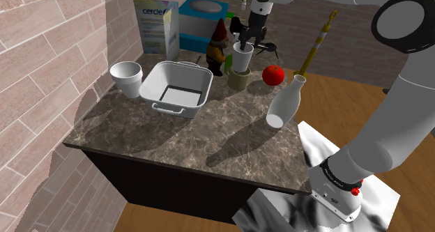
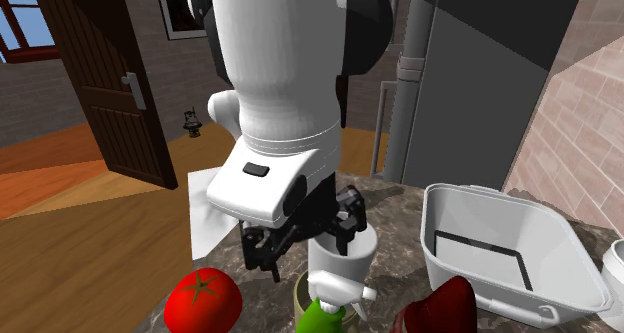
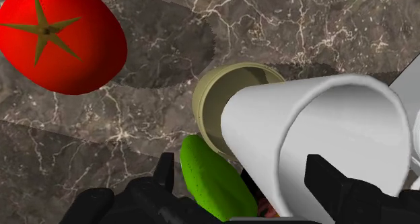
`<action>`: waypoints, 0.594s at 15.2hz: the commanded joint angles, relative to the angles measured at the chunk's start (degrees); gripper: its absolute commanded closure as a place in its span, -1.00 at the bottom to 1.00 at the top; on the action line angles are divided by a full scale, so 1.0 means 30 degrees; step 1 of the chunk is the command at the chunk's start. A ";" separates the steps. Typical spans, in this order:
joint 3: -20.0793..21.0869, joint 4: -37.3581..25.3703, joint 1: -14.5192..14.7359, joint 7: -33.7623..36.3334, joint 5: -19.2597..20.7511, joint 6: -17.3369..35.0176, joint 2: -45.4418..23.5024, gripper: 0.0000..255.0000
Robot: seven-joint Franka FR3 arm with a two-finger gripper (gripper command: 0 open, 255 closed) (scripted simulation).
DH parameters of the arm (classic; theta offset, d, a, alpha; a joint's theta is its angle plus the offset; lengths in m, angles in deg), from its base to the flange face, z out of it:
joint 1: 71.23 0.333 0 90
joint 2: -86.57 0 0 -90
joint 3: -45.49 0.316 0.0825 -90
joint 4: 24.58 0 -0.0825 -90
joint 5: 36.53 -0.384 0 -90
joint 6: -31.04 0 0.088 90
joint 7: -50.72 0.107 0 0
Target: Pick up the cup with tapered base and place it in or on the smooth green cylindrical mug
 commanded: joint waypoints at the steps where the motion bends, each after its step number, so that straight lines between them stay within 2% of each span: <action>1: -0.0018 -0.0621 -0.0033 0.0016 0.0014 -0.0636 0.0014 -1.00; 4: -0.0064 -0.2565 -0.0126 0.0063 0.0041 -0.2466 -0.0105 -1.00; 9: -0.0064 -0.2565 -0.0126 0.0063 0.0041 -0.2466 -0.0105 -1.00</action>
